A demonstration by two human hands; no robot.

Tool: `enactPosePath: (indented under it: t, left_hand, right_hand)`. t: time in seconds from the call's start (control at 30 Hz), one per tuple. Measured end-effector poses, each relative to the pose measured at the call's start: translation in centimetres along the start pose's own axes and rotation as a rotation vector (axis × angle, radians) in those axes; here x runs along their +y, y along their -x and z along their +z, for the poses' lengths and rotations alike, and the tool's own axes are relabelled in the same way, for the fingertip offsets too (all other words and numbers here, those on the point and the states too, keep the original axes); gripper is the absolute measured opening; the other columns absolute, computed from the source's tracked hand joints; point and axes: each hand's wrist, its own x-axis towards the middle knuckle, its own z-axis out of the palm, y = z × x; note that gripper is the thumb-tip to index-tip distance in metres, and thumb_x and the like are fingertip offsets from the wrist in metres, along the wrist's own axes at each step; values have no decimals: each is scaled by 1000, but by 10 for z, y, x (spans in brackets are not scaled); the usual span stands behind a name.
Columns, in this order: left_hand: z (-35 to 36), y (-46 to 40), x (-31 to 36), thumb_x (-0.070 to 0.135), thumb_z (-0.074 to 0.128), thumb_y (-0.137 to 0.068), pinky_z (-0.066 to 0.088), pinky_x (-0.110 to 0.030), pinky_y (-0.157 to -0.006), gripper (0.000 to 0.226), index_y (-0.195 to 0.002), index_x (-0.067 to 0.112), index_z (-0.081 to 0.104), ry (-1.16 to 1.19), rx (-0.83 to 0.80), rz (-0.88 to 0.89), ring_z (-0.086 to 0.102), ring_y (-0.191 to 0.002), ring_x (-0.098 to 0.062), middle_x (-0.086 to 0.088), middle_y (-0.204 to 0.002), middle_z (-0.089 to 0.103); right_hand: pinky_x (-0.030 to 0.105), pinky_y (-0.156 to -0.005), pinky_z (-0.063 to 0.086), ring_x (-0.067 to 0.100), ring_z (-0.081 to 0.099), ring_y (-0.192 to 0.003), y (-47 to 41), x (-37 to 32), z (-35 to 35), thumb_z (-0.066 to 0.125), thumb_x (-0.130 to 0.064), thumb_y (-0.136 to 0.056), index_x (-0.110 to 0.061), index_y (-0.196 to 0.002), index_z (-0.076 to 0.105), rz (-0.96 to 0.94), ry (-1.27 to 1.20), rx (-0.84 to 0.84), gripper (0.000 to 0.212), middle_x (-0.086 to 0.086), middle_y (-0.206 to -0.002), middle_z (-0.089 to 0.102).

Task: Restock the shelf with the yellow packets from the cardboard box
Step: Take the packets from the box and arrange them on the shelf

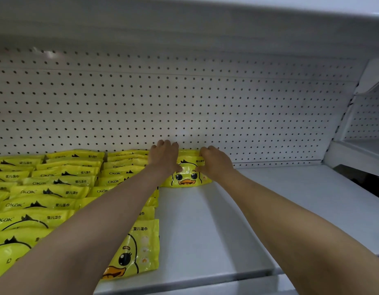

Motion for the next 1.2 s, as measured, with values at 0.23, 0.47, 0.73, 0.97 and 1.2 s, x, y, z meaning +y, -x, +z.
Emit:
enactPosePath:
  t: [0.23,0.47,0.73,0.97,1.2]
  left_hand:
    - [-25,35,14,38,78,-76,41,-38,-95,68,-132,17,46,56,0,-52,41,-123,-27,-7,-129,48]
    - [-82,115,26,31,81,-73,44,-39,-96,63,-129,26,52,328,101,-76,43,-123,-27,-7,-125,48]
    - [-100,259,32,40,69,-86,39,-39,-101,51,-131,22,55,285,282,-236,45,-125,-30,-8,-130,51]
    - [-113,367,15,44,66,-87,39,-35,-98,49,-129,21,57,224,367,-346,50,-120,-25,-4,-126,54]
    - [-125,461,-42,37,73,-83,44,-38,-99,50,-128,18,58,105,359,-474,54,-114,-28,-5,-124,56]
  right_hand:
    - [36,-80,45,28,49,-120,27,3,-33,67,-32,-88,-13,-129,51,-38,52,63,47,8,-126,53]
    - [36,-93,42,23,46,-127,86,0,-95,58,-46,-94,-24,-134,53,-236,4,91,46,1,-137,52]
    - [37,-102,38,24,43,-131,173,-17,-103,53,-50,-94,-26,-133,56,-473,-111,135,46,-2,-141,52]
    - [35,-111,29,24,37,-138,228,-67,-98,50,-52,-96,-26,-137,56,-721,-279,35,48,3,-148,47]
    - [37,-112,33,24,36,-139,254,-163,-80,54,-50,-95,-30,-136,55,-922,-358,-12,46,4,-149,46]
